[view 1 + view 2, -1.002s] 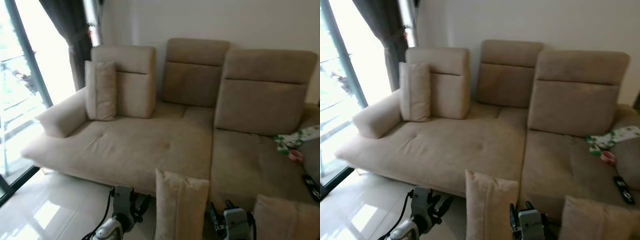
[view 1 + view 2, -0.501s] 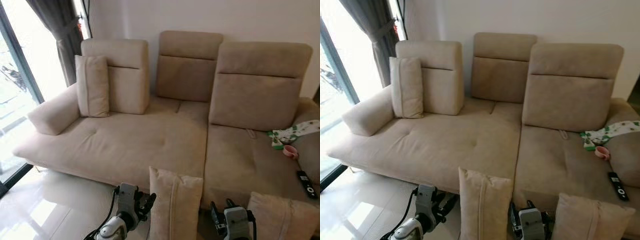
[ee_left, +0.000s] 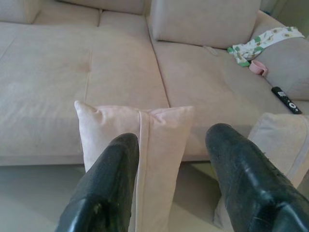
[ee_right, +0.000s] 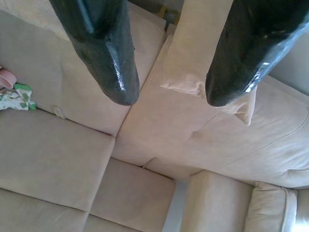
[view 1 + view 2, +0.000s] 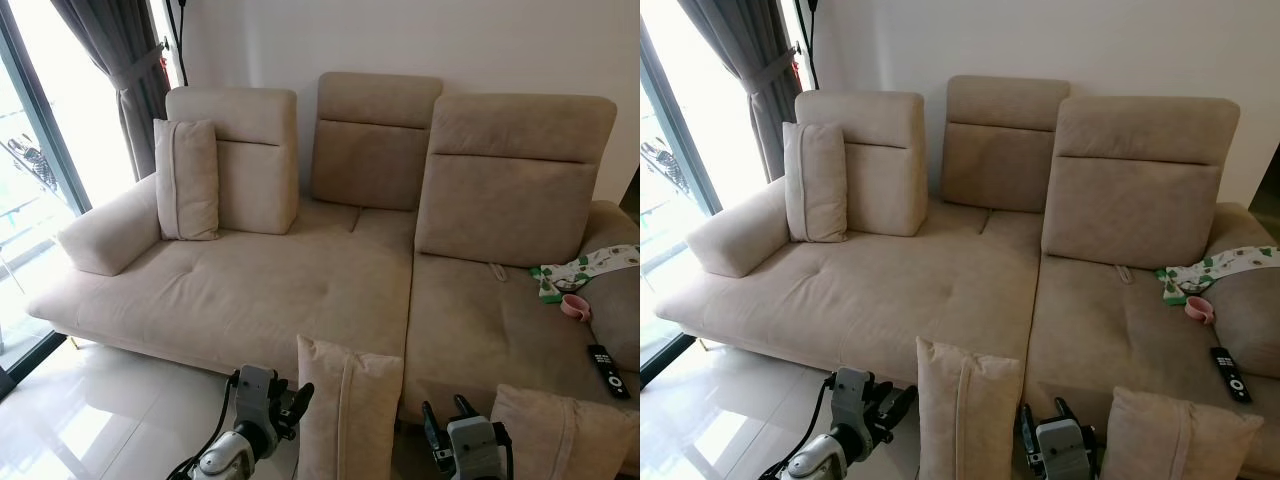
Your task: Move the pillow to the sofa from floor
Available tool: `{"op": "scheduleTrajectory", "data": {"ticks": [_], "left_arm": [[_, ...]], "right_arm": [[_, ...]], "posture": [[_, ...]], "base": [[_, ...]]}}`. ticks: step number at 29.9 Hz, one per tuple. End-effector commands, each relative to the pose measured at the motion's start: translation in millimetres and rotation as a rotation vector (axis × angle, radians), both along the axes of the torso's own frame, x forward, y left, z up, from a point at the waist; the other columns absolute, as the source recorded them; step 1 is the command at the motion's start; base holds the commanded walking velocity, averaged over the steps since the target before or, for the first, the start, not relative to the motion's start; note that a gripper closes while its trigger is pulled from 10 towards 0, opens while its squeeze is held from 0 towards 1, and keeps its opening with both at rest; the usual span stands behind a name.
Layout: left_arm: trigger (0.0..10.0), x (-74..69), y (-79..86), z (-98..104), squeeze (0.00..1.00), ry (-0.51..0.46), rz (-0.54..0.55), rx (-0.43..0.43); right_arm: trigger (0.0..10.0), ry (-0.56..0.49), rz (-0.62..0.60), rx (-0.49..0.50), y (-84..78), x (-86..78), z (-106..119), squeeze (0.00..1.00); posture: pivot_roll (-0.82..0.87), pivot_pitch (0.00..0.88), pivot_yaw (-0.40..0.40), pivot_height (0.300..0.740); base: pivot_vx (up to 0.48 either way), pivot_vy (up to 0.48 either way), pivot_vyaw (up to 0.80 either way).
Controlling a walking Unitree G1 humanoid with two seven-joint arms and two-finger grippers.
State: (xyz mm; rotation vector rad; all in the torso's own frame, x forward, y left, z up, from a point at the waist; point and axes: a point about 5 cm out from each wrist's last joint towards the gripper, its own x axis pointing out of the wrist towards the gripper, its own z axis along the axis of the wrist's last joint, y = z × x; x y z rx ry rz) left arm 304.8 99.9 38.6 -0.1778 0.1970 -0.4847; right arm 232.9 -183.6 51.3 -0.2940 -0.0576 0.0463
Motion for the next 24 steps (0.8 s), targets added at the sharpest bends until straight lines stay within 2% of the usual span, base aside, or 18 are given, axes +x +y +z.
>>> {"op": "scheduleTrajectory", "data": {"ticks": [1,24], "left_arm": [[10.0,-1.2,0.5,-0.4,0.0,-0.007,0.0,-0.001],[10.0,-2.1,-0.1,-1.0,0.0,-0.01,-0.016,0.007]], "right_arm": [[10.0,-0.005,0.01,-0.006,1.6,-2.7,-0.8,0.0],[10.0,-0.007,0.01,0.0,4.5,-2.1,-2.1,0.0]], "posture": [[-0.01,0.0,0.061,0.74],[-0.02,0.0,0.071,0.74]], "base": [[0.262,0.0,0.0],[0.341,0.0,0.0]]}}
